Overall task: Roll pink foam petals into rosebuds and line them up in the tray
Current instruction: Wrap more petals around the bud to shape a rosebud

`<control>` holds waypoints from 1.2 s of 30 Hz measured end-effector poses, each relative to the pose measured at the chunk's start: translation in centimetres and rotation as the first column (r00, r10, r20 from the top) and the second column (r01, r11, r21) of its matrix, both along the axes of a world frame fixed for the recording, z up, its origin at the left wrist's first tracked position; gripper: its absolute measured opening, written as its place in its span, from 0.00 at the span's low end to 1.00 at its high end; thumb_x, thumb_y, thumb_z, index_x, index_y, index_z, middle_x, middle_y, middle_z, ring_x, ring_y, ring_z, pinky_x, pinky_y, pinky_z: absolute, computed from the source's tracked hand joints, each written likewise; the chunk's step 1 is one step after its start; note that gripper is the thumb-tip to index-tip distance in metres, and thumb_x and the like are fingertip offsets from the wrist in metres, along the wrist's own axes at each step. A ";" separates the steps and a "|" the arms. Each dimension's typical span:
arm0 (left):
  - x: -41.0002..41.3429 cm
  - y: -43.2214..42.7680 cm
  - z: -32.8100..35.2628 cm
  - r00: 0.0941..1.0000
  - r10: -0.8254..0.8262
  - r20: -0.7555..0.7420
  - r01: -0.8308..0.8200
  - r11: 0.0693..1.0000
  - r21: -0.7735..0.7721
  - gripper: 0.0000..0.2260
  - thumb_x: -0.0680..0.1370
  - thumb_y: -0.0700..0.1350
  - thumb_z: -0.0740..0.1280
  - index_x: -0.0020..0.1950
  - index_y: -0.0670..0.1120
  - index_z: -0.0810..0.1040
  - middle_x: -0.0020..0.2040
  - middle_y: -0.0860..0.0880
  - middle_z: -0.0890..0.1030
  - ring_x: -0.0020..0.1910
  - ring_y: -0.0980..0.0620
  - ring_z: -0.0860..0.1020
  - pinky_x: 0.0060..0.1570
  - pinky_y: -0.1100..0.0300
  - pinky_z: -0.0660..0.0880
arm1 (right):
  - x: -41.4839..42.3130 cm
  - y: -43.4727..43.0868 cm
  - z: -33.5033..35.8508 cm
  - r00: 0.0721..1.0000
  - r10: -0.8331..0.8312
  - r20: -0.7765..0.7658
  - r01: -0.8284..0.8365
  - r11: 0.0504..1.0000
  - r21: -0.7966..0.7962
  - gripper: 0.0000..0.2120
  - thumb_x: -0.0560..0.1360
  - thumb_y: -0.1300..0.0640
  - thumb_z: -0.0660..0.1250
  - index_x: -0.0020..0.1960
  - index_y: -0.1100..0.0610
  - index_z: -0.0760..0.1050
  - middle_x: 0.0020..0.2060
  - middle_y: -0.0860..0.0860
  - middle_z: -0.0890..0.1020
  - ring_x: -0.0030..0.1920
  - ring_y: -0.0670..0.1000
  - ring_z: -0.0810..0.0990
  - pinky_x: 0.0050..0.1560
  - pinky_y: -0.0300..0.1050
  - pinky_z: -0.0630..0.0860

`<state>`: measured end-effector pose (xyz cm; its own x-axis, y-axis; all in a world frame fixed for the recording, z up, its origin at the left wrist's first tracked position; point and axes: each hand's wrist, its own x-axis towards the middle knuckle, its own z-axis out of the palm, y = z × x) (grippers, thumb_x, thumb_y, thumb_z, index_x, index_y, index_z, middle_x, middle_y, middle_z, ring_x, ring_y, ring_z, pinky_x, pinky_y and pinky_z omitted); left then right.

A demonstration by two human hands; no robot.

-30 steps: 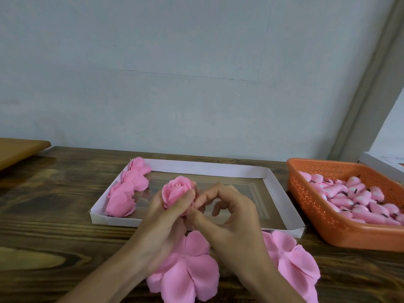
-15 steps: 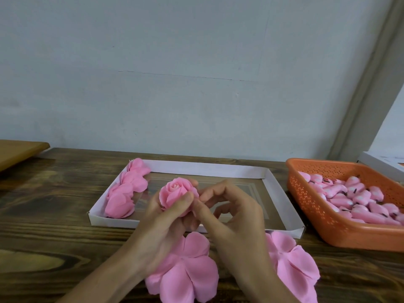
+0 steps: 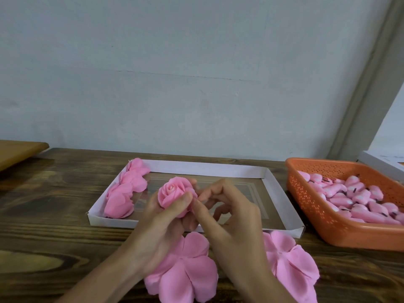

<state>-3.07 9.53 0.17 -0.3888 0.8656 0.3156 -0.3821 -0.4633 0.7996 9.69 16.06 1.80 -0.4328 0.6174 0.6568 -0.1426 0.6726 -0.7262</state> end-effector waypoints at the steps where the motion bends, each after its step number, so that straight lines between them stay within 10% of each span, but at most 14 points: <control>1: 0.0 0.0 0.0 1.000 0.004 0.003 -0.004 1.000 0.000 0.20 0.70 0.51 0.82 0.53 0.43 0.79 0.53 0.39 0.71 0.57 0.37 0.66 0.52 0.38 0.58 | 0.0 0.0 -0.1 1.000 -0.012 0.017 0.012 1.000 0.025 0.08 0.75 0.54 0.74 0.42 0.47 0.76 0.36 0.45 0.84 0.41 0.51 0.84 0.38 0.36 0.74; 12: 0.1 0.0 -0.3 0.992 0.034 -0.118 -0.039 0.998 -0.042 0.18 0.68 0.52 0.83 0.51 0.46 0.83 0.43 0.42 0.78 0.42 0.42 0.73 0.40 0.51 0.71 | -0.4 -0.5 -1.0 0.986 -0.168 0.009 0.167 0.983 0.072 0.07 0.74 0.42 0.70 0.45 0.43 0.74 0.36 0.42 0.81 0.36 0.49 0.81 0.34 0.53 0.77; 18: 0.5 -0.1 0.0 0.996 0.075 -0.047 -0.078 0.995 -0.069 0.19 0.68 0.56 0.83 0.49 0.47 0.83 0.45 0.39 0.75 0.46 0.39 0.69 0.38 0.52 0.70 | -0.5 -0.4 -0.6 1.000 -0.023 -0.021 0.022 0.999 -0.024 0.02 0.75 0.51 0.73 0.45 0.45 0.81 0.36 0.42 0.84 0.37 0.50 0.82 0.38 0.38 0.75; 22: 0.2 -0.1 0.1 0.996 0.083 0.007 -0.083 0.994 -0.065 0.27 0.75 0.57 0.77 0.55 0.35 0.77 0.54 0.25 0.77 0.57 0.30 0.78 0.59 0.33 0.71 | -0.1 0.2 0.1 0.982 0.186 0.009 -0.184 0.977 -0.111 0.12 0.81 0.62 0.68 0.54 0.47 0.84 0.42 0.43 0.88 0.40 0.47 0.87 0.39 0.34 0.76; 36: -0.6 -0.6 0.5 0.998 -0.061 -0.028 0.057 0.993 -0.104 0.19 0.65 0.41 0.82 0.54 0.45 0.84 0.52 0.39 0.84 0.57 0.43 0.83 0.50 0.53 0.82 | -0.2 1.4 -0.5 0.992 0.116 0.050 -0.120 0.988 0.092 0.04 0.69 0.54 0.73 0.43 0.47 0.84 0.43 0.40 0.86 0.47 0.51 0.83 0.41 0.40 0.74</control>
